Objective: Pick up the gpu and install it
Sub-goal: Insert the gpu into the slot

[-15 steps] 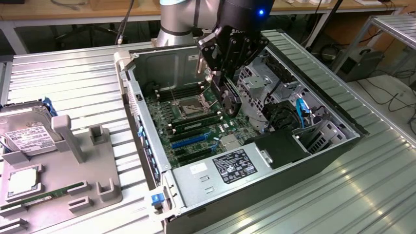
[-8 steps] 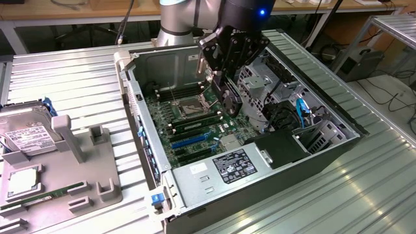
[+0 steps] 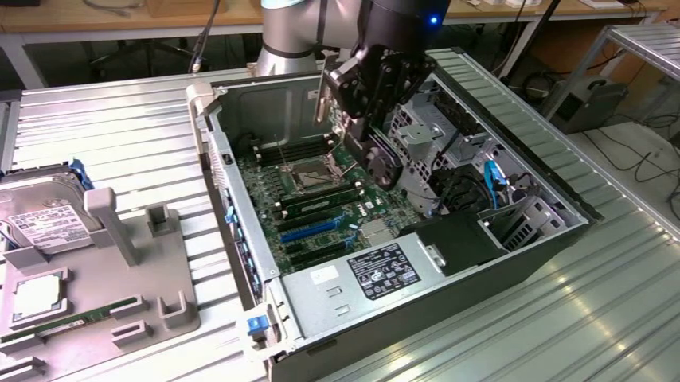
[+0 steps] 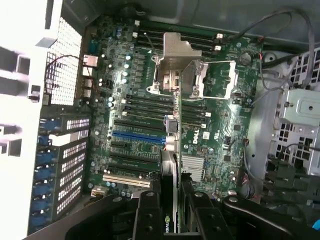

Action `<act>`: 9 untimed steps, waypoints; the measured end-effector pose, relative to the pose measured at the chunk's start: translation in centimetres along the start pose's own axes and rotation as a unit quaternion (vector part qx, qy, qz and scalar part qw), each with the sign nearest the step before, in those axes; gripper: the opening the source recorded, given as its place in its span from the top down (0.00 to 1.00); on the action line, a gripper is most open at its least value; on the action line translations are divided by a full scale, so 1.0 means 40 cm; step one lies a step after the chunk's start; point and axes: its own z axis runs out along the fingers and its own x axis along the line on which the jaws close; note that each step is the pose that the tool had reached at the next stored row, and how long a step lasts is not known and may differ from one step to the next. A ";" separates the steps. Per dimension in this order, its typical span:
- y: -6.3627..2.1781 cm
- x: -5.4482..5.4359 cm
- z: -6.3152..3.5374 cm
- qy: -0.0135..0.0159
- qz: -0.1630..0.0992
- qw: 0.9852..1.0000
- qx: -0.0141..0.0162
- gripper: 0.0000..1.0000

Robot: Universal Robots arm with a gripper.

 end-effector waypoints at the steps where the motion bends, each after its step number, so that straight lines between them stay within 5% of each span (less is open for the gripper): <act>1: 0.000 0.000 0.000 0.000 -0.013 1.000 0.000 0.74; 6: 0.000 0.000 0.003 -0.003 -0.068 0.998 0.001 0.74; 9: 0.000 0.000 0.005 -0.005 -0.103 0.995 0.002 0.74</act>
